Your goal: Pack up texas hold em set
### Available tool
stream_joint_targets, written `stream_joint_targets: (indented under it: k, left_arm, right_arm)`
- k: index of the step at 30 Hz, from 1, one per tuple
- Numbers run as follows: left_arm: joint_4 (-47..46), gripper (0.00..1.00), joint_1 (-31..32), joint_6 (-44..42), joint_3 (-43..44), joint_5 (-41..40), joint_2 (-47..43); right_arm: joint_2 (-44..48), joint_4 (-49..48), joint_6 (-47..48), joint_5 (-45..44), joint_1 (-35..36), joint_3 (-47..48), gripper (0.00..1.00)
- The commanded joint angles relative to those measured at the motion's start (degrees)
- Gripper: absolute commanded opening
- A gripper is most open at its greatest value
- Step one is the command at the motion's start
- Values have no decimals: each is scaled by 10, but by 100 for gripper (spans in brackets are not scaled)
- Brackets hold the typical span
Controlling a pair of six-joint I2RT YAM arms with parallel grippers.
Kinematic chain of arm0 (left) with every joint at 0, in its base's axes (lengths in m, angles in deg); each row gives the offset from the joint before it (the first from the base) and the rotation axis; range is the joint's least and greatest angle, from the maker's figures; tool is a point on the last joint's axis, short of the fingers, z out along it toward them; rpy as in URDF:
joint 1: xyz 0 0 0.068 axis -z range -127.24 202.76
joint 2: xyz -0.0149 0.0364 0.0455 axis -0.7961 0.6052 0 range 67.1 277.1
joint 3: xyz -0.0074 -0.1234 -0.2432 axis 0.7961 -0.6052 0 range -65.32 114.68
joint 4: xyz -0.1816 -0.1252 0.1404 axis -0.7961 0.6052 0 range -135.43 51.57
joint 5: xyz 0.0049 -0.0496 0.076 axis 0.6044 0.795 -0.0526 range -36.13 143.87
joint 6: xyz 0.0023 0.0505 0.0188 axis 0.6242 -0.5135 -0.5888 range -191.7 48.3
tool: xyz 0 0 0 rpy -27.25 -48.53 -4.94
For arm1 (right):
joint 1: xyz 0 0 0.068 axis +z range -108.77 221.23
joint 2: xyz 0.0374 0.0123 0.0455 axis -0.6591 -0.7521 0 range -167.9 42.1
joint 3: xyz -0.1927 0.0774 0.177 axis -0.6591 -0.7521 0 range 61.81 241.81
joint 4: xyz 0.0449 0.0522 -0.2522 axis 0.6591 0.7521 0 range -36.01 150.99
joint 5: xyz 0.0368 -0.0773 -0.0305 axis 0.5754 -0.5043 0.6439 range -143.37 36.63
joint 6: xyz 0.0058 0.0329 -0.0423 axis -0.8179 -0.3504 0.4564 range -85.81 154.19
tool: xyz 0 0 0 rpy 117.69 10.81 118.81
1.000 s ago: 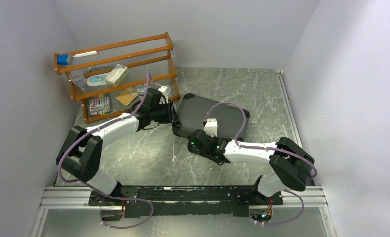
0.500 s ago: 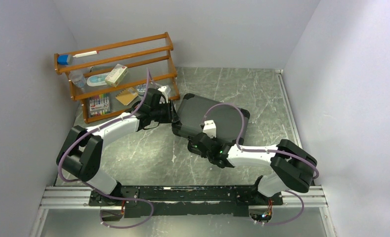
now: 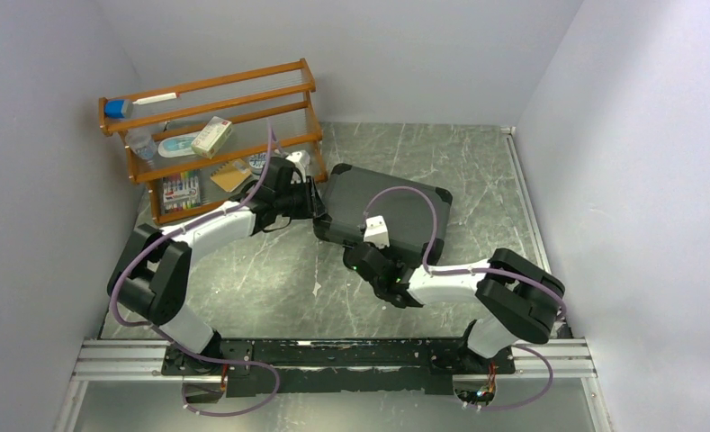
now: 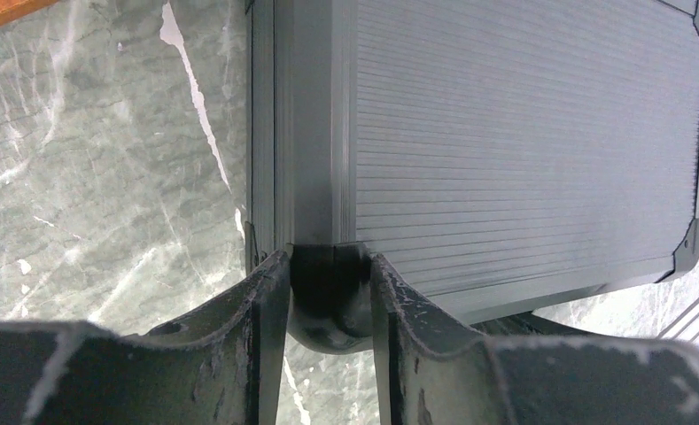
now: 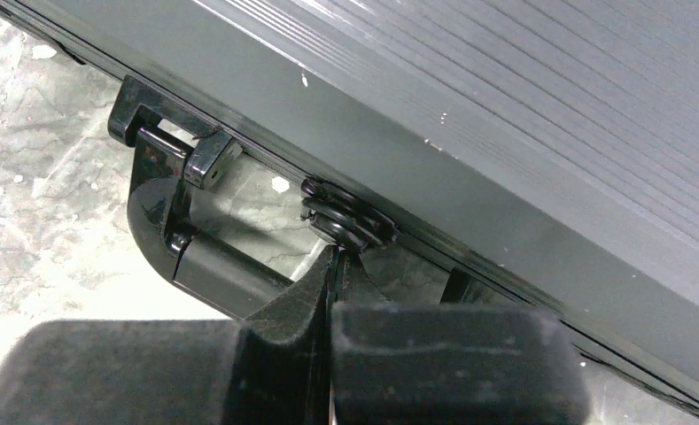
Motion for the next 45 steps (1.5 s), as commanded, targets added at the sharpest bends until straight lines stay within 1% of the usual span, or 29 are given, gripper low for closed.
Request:
stream_joint_targets:
  k: [1, 4, 7, 10, 13, 16, 18, 19, 20, 21, 23, 25, 27, 31, 34, 37, 40, 45]
  left_arm:
    - [90, 36, 14, -4, -4, 48, 15]
    - [97, 38, 14, -9, 15, 42, 3]
    - [109, 43, 14, -12, 38, 19, -18]
    - [113, 51, 14, -12, 51, -14, -55]
    - [114, 55, 13, -17, 48, -48, -115]
    - [123, 61, 13, -24, 36, -90, -190]
    - [134, 65, 13, -35, 28, -125, -244]
    - [140, 67, 13, -42, 21, -150, -275]
    - [146, 69, 14, -50, 18, -172, -305]
    - [156, 70, 14, -56, 16, -194, -332]
    - [180, 73, 14, -69, 19, -234, -388]
    - [205, 75, 14, -86, 25, -270, -437]
    - [232, 78, 13, -109, 36, -303, -480]
    - [293, 83, 14, -128, 69, -370, -539]
    - [332, 87, 13, -138, 94, -411, -564]
    - [357, 89, 13, -144, 118, -430, -582]
    - [372, 92, 14, -148, 130, -444, -595]
    - [385, 94, 13, -147, 137, -448, -605]
  right_arm:
    - [7, -32, 20, -29, -17, 5, 0]
    - [70, 6, 16, 51, -18, 19, 0]
    - [135, 55, 0, 104, -18, 42, 10]
    - [202, 107, -28, 113, -18, 57, 21]
    - [267, 179, -63, 77, -18, 81, 37]
    - [322, 290, -102, 13, -18, 123, 55]
    - [347, 374, -130, -31, -19, 163, 72]
    - [357, 419, -144, -51, -18, 184, 82]
    - [366, 459, -153, -66, -18, 205, 89]
    - [377, 512, -167, -89, -19, 229, 92]
    - [392, 581, -191, -116, -18, 279, 99]
    - [407, 645, -223, -145, -18, 324, 100]
    - [424, 691, -244, -174, -18, 348, 100]
    - [461, 722, -233, -209, -18, 382, 100]
    - [486, 724, -211, -216, -18, 404, 100]
    - [512, 700, -174, -217, -19, 411, 100]
    - [535, 683, -159, -215, -18, 411, 100]
    - [545, 686, -152, -219, -19, 415, 100]
